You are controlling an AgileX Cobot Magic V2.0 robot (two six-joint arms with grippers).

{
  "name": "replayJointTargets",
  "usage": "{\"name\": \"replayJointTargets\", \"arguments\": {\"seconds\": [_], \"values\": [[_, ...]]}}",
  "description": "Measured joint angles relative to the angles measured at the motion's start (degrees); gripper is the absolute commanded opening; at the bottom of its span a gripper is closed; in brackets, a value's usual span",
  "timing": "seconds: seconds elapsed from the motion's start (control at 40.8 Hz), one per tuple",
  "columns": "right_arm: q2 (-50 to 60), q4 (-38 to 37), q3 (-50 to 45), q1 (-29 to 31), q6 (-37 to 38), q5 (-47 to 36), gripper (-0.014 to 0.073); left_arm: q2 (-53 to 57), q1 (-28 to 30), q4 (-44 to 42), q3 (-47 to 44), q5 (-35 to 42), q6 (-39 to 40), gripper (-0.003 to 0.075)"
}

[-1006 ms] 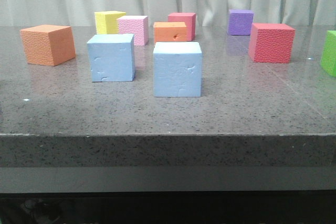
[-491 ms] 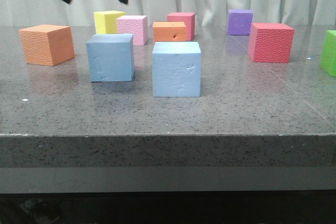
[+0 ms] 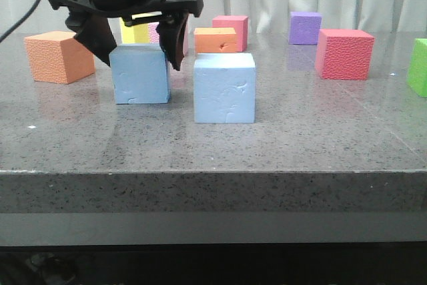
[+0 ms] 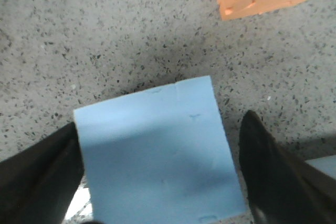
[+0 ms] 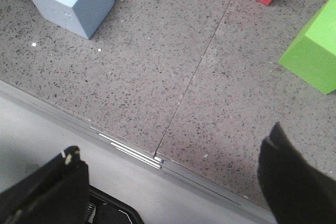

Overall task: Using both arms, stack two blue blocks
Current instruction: 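Lower the left gripper over the other light-blue cube and close, then lift the light-blue cube with the left gripper above the placed cube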

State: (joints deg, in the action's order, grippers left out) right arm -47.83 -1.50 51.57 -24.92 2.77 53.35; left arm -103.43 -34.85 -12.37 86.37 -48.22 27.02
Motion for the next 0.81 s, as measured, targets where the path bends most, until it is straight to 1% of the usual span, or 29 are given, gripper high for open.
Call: {"name": "replayJointTargets", "arguments": {"seconds": [0.098,0.172,0.27,0.344,0.442,0.491,0.54,0.613,0.81], "values": [[0.0,0.0,0.0,0.0,0.0,0.0,0.0654,-0.8,0.0,-0.1,0.1,0.1,0.6,0.0517],[0.0,0.0,0.0,0.0,0.0,0.0,0.0654,-1.5,0.0,-0.4,0.1,0.1,0.6,0.0459],[0.0,0.0,0.0,0.0,0.0,0.0,0.0654,-1.6,0.0,-0.8,0.3,0.1,0.7,0.0355],[0.0,0.0,0.0,0.0,0.0,0.0,0.0654,-1.8,0.0,-0.9,0.6,0.0,0.7,0.0324],[0.0,0.0,0.0,0.0,0.0,0.0,0.0654,-1.9,0.0,-0.9,1.2,-0.1,0.0,0.0355],[0.0,0.0,0.0,0.0,0.0,0.0,0.0654,-1.9,0.0,-0.8,1.8,-0.5,-1.2,0.0394],[0.0,0.0,0.0,0.0,0.0,0.0,0.0654,-1.9,0.0,-0.4,2.5,-1.1,-3.5,0.0436],[0.0,0.0,0.0,0.0,0.0,0.0,0.0654,-1.7,0.0,0.3,4.3,-2.7,-8.0,0.0476],[0.0,0.0,0.0,0.0,0.0,0.0,0.0654,-1.1,0.0,5.0,10.7,-7.7,-24.0,0.0475]]}}
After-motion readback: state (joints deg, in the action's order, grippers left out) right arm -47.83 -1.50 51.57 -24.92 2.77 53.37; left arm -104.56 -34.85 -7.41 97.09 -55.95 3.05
